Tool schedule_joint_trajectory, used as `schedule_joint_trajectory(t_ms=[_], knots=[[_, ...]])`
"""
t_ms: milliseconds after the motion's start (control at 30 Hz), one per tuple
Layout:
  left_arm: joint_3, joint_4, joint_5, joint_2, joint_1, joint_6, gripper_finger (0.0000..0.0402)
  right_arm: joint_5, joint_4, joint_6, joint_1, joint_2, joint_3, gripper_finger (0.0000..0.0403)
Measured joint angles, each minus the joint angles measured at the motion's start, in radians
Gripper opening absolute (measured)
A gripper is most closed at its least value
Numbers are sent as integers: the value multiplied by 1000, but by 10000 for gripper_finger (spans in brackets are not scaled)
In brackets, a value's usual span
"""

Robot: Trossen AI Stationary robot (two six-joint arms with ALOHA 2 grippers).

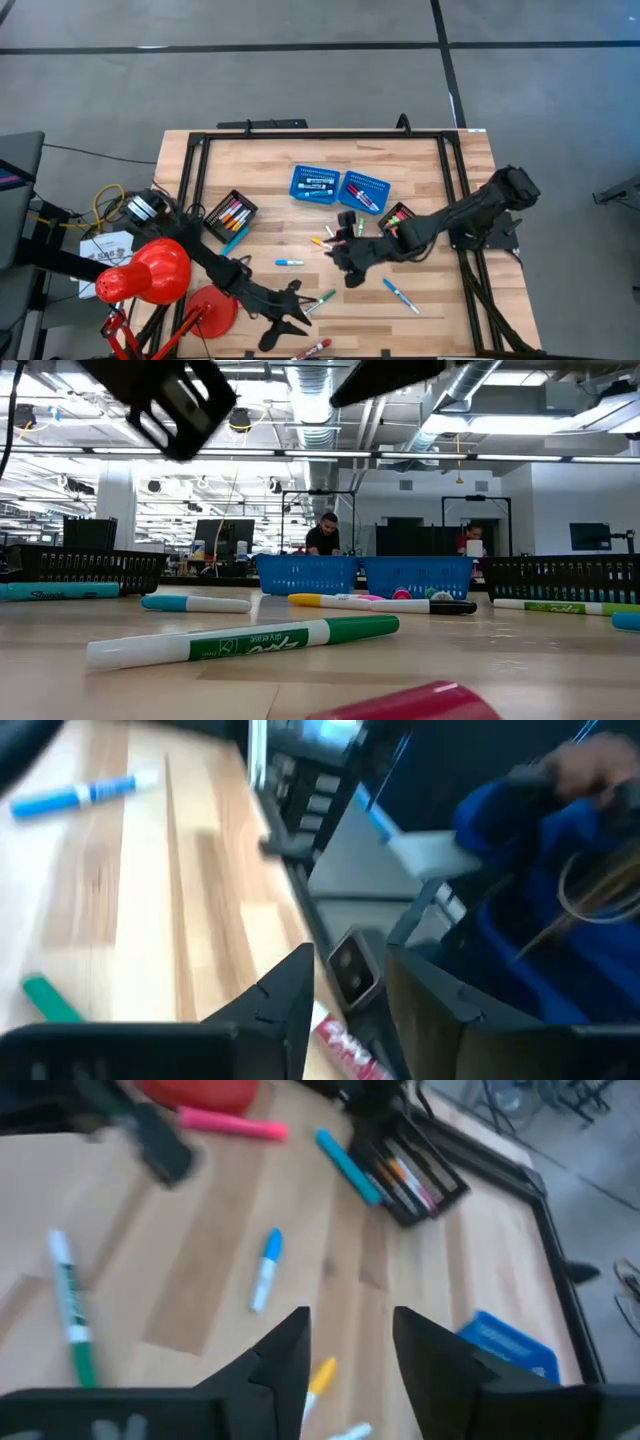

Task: Pick & Place Markers
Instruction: Put the red solvent marker into the left blue bin

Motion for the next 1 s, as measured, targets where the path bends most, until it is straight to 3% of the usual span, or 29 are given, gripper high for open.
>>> schedule_joint_trajectory(t_ms=[200, 333, 567, 1000], knots=[[52, -64, 49, 72, -15, -50, 102, -1, 15, 13, -55, 12, -1, 91], [73, -60, 113, 108, -35, -48, 68, -2, 16, 85, -69, 12, 0, 66], [138, -61, 122, 215, -85, -17, 9, -4, 23, 172, -68, 12, 0, 48], [172, -60, 84, 269, -130, 7, 5, -4, 23, 349, -40, 12, 0, 47]])
